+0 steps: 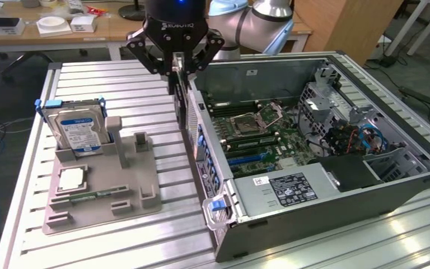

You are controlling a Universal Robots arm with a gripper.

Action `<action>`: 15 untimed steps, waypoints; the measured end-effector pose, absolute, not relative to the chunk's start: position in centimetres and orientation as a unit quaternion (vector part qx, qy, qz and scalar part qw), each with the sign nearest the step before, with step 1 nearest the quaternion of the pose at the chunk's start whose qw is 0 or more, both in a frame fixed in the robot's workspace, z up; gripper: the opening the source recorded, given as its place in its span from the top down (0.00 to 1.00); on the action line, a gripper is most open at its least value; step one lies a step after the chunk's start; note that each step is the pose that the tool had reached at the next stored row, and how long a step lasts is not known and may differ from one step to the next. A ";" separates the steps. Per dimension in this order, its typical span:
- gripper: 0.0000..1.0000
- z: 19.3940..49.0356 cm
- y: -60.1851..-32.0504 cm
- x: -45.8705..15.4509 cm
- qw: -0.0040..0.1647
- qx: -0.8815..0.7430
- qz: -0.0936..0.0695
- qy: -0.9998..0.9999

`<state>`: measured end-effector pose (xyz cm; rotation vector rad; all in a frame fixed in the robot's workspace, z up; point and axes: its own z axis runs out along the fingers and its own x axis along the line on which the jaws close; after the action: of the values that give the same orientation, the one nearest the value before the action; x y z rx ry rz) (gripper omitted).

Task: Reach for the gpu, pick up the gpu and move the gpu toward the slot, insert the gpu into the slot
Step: 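Pick up the gpu and move the gpu toward the slot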

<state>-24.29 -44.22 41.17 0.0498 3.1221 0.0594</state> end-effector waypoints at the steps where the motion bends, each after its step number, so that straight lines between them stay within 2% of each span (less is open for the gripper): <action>1: 0.74 41.2 -44.2 -24.2 0.009 0.016 0.019 1.000; 15: 0.74 41.2 -44.2 -22.9 0.009 0.016 0.019 1.000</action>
<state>-22.87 -44.22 41.17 0.0497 3.1223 0.0594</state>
